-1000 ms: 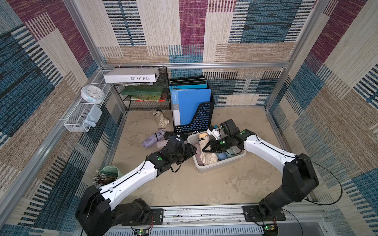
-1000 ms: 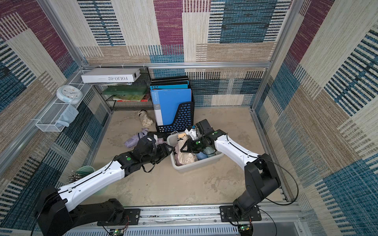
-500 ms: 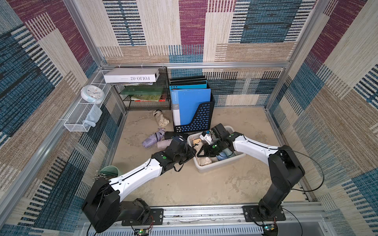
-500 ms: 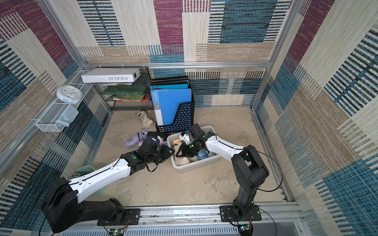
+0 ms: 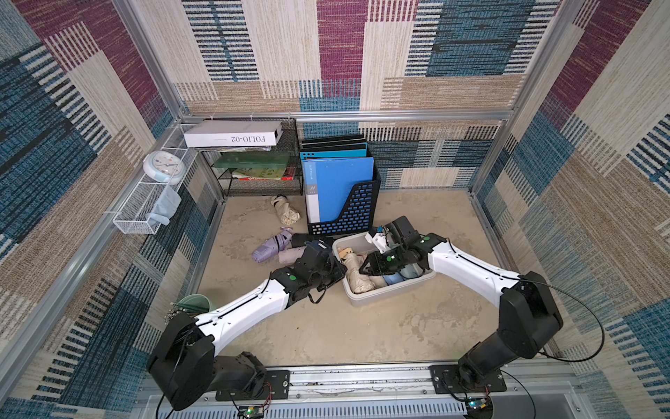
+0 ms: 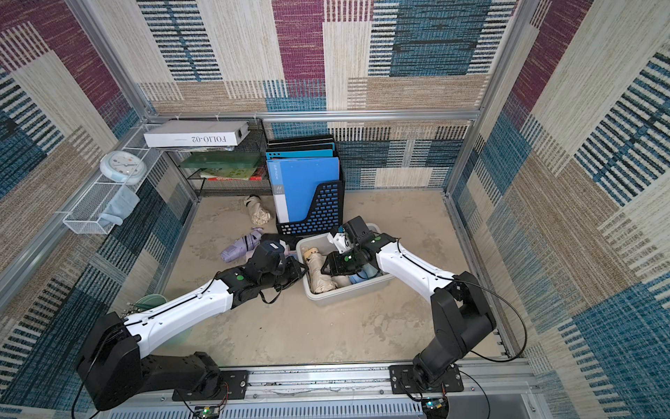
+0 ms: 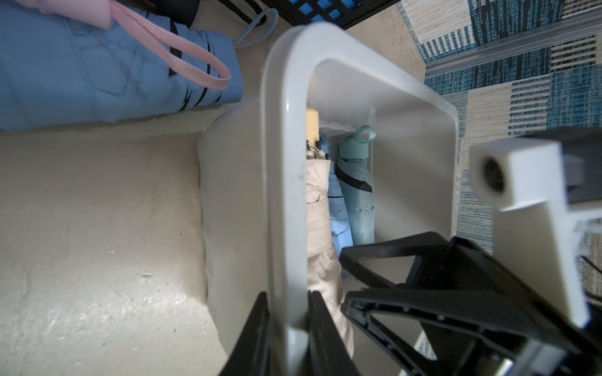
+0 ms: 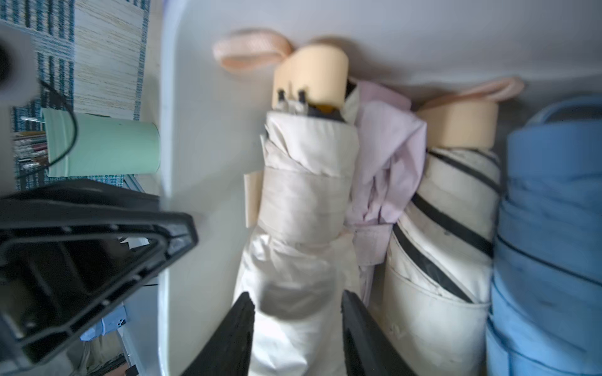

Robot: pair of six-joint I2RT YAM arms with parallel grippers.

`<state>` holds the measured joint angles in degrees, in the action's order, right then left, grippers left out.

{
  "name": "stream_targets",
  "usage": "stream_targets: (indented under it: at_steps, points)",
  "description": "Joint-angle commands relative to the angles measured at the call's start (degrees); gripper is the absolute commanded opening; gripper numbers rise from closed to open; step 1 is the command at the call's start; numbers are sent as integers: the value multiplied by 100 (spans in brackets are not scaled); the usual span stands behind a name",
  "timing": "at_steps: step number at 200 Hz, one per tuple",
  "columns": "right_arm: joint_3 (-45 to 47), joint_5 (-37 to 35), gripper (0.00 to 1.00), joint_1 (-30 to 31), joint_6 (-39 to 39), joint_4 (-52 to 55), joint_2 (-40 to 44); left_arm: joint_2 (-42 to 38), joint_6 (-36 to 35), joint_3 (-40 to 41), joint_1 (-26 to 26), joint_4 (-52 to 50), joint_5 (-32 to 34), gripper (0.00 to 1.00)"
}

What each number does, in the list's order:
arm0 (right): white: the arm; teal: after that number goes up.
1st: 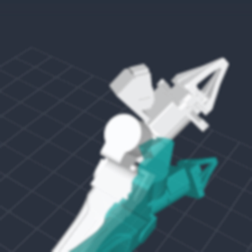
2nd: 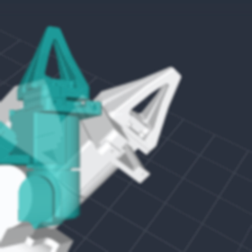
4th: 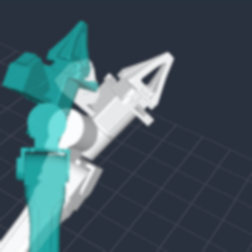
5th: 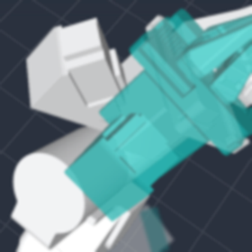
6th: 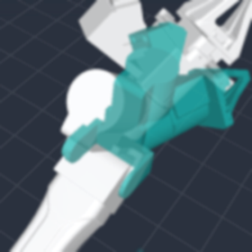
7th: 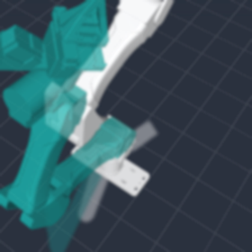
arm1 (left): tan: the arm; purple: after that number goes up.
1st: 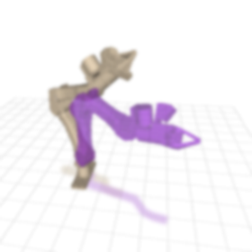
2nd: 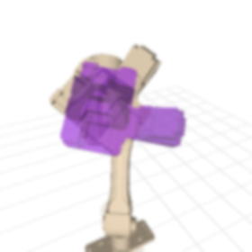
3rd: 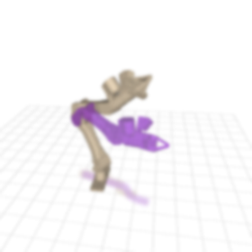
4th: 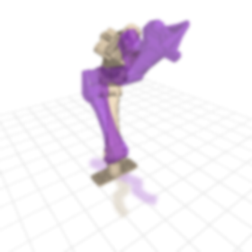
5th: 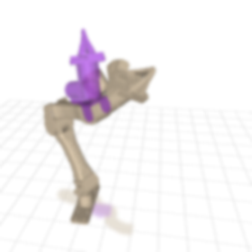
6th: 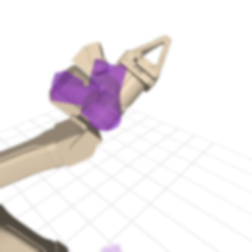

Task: Put the umbrella into the storage box
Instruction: Place the umbrella in the storage box, then pick up the umbrella from the center of the board.

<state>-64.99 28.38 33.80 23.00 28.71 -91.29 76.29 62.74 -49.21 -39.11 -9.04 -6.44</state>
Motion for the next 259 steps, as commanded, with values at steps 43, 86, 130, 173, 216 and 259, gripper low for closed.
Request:
stream_targets:
  at_steps: [43, 86, 130, 173, 216, 259]
  points:
    - [261, 66, 33, 223, 253, -357, -345, 10, -252, -40, 0, 122, -130, 20]
    - [-57, -447, 60, 209, 81, -134, -28, -254, -344, -187, 0, -272, 222, 52]
    - [-265, -1464, 72, 184, -208, -97, 778, -723, -665, -799, 1, -1180, 1395, 74]
    - [-399, -1926, 71, 153, -649, -294, 1162, -1063, -20, -809, 295, -1791, 2404, 80]
    - [-501, -2182, 71, 136, -818, -539, 1216, -709, 735, -780, 1299, -2207, 1940, 80]
    - [-662, -2441, 73, 101, -963, -560, 1122, -139, 1415, -519, 2048, -1319, 1495, 83]
